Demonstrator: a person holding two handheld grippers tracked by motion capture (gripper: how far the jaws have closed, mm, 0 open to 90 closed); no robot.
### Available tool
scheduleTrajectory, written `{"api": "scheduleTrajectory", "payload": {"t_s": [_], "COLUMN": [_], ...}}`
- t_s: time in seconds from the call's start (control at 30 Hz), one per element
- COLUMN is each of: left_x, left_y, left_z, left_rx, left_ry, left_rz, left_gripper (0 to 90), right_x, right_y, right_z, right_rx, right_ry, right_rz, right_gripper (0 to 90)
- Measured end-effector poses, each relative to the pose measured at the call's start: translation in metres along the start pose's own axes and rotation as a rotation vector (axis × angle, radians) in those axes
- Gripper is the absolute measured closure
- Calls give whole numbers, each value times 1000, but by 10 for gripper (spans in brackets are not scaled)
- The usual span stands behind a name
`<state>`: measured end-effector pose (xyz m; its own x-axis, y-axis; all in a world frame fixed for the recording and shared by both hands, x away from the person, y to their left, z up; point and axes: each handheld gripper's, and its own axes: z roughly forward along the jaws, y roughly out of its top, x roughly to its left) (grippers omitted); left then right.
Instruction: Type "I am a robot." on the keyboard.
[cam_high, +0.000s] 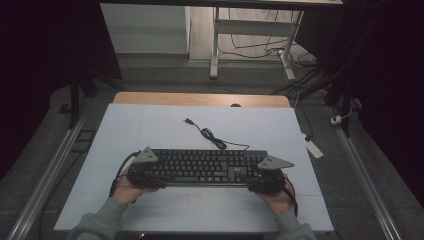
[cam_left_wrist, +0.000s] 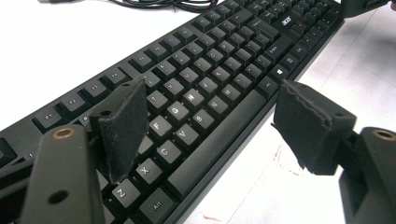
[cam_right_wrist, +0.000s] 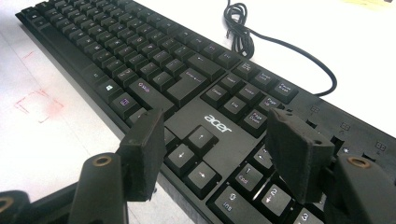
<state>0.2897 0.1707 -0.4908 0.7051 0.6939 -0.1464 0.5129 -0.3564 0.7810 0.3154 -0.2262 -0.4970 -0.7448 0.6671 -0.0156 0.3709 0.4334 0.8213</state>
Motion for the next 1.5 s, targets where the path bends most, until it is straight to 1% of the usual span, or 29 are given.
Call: {"api": "scheduleTrajectory", "payload": {"t_s": [0.2,0.3,0.7,0.83,0.87,0.9,1.0,1.13,1.27,1.37,1.5], "left_x": [1,2,11,14,16,16,19,23,27,31,35], "left_y": [0,-1,-2,-2,-3,-3,-4,-5,-7,-9,-11], "left_z": [0,-1,-6,-8,-8,-9,-10,-11,-11,-12,-12], "left_rx": [3,4,21,31,33,33,38,42,47,47,46], "left_ry": [4,15,69,89,92,96,109,119,139,152,162], "left_rz": [0,6,-18,-31,-32,-39,-48,-50,-61,-61,-66], "left_gripper": [257,252,263,271,274,278,291,322,371,431,539], "right_x": [0,0,0,0,0,0,-1,-1,-1,-1,-1], "right_y": [0,0,0,0,0,0,0,-1,-1,-1,-1], "right_z": [0,0,1,1,0,1,0,0,0,1,1], "right_rx": [0,0,1,1,5,0,7,9,9,5,12], "right_ry": [-1,-2,-5,-3,-14,-4,-7,-16,-8,-9,-9], "right_rz": [0,0,-1,1,-2,1,0,-1,1,2,0], "right_gripper": [381,382,382,381,382,381,382,382,382,381,382]}}
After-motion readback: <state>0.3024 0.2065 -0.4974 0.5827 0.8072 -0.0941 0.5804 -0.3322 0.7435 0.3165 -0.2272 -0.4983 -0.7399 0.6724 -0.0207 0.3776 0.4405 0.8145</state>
